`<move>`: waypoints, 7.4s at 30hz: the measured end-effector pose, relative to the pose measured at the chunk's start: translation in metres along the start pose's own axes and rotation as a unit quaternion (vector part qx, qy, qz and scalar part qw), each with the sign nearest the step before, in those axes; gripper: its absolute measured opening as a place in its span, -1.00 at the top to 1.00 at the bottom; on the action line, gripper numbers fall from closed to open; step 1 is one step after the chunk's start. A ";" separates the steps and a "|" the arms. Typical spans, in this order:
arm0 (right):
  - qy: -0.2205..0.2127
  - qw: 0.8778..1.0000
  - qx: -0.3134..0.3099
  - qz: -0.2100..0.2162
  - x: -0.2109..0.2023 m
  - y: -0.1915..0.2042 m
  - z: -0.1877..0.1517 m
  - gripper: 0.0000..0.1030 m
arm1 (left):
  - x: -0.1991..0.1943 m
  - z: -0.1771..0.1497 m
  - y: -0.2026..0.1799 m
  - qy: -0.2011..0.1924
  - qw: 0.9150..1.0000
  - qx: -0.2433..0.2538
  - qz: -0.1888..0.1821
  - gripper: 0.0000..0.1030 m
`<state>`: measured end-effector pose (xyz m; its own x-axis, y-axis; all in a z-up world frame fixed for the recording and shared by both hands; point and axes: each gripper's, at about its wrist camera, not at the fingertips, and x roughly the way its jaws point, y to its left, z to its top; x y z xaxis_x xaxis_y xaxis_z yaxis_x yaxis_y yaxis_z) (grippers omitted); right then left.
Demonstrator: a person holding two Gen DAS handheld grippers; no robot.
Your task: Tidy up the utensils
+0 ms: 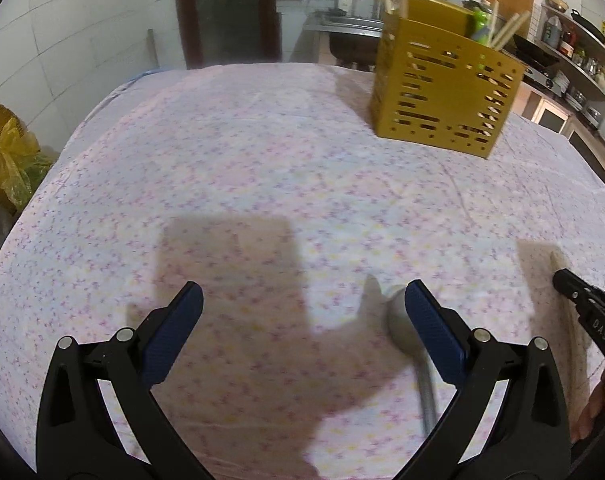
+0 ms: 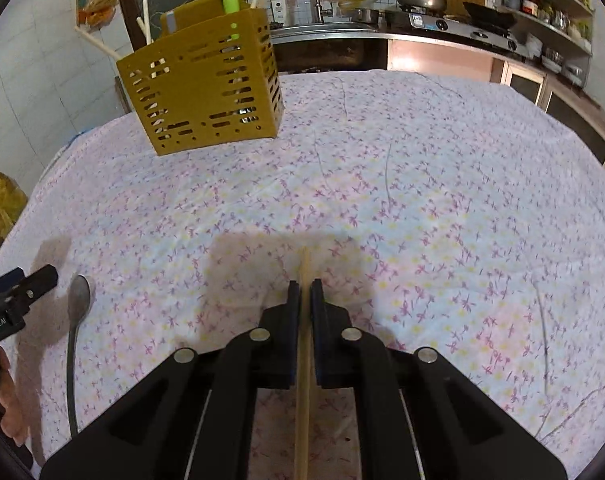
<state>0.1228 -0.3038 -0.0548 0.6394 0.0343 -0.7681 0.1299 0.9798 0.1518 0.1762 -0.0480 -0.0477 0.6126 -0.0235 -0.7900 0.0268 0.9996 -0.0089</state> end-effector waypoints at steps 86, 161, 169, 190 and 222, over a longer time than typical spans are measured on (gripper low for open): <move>-0.360 0.933 -0.022 0.018 -0.145 0.067 0.076 0.88 | -0.124 0.085 0.000 -0.215 0.971 0.048 -0.089 0.33; -0.313 0.949 -0.034 -0.017 -0.137 0.062 -0.092 -0.91 | -0.122 -0.092 0.060 -0.302 0.952 0.019 -0.044 -0.90; -0.332 0.942 -0.048 -0.028 -0.143 0.070 -0.097 -0.91 | -0.129 -0.097 0.060 -0.324 0.945 0.017 -0.033 -0.90; -0.339 0.938 -0.059 -0.033 -0.148 0.075 -0.100 -0.91 | -0.137 -0.102 0.062 -0.344 0.939 0.013 -0.028 -0.90; -0.344 0.936 -0.057 -0.039 -0.160 0.070 -0.100 -0.91 | -0.139 -0.104 0.063 -0.340 0.940 0.010 -0.032 -0.90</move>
<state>-0.0464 -0.2209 0.0168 0.9734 -0.1343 -0.1858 0.1394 0.9901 0.0147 0.0102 0.0202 -0.0019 0.9723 -0.0950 -0.2135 0.0917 0.9955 -0.0256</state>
